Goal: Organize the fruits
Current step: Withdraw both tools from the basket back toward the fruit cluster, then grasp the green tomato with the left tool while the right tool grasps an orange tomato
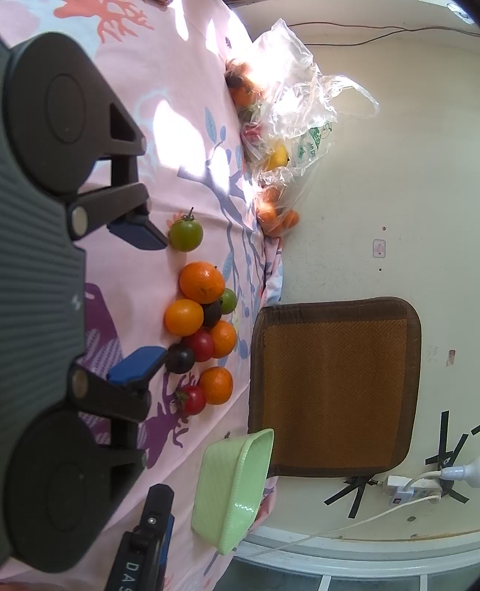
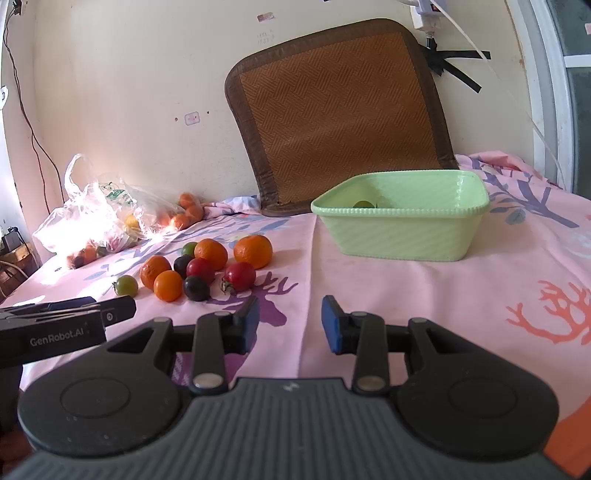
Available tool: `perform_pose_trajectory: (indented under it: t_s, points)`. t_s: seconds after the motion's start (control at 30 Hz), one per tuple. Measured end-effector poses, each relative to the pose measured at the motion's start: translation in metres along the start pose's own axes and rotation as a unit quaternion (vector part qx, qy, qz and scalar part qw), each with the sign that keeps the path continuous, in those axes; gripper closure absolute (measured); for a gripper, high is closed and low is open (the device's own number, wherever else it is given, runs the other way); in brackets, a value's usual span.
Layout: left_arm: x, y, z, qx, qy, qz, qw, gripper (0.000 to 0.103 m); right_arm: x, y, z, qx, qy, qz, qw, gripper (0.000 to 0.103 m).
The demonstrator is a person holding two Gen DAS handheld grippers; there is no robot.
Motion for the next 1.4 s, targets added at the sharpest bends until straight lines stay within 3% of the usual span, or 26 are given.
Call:
perform_pose_trajectory:
  t_s: [0.33,0.47,0.7,0.93,1.07,1.23,1.4]
  points:
    - [0.003,-0.001,-0.004,-0.019,-0.022,-0.017,0.9994,0.044,0.0,0.0,0.0,0.001,0.001,0.0,1.0,0.063]
    - [0.003,-0.002,-0.02,-0.034,-0.037,-0.044,0.9977,0.044,-0.001,0.001,0.002,0.009,0.005,0.002,1.0,0.063]
    - [-0.003,0.016,-0.057,-0.01,-0.031,-0.038,0.9987,0.044,0.001,-0.001,-0.005,-0.008,0.021,-0.007,1.0,0.063]
    - [0.032,0.028,-0.06,0.016,-0.044,-0.05,0.9976,0.045,0.007,0.005,-0.029,-0.039,0.062,-0.021,0.997,0.063]
    - [0.059,0.025,-0.057,0.029,-0.047,-0.068,0.9961,0.051,0.015,0.007,-0.042,-0.063,0.076,-0.032,0.995,0.063]
    - [0.075,0.018,-0.052,0.043,-0.053,-0.086,0.994,0.051,0.026,0.004,-0.056,-0.089,0.086,-0.046,0.991,0.063]
    - [0.076,0.016,-0.054,0.031,-0.064,-0.089,0.9935,0.075,0.04,0.003,-0.07,-0.113,0.095,-0.059,0.987,0.064]
Point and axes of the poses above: each gripper's, at about its wrist camera, not at the fingertips, and x roughly the way its jaws point, z to its right, y to its top, the point moved 7 cm from there along x, roughly the way its jaws point, and after that the axes turned 4 degrees about z, right-handed, at the moved point
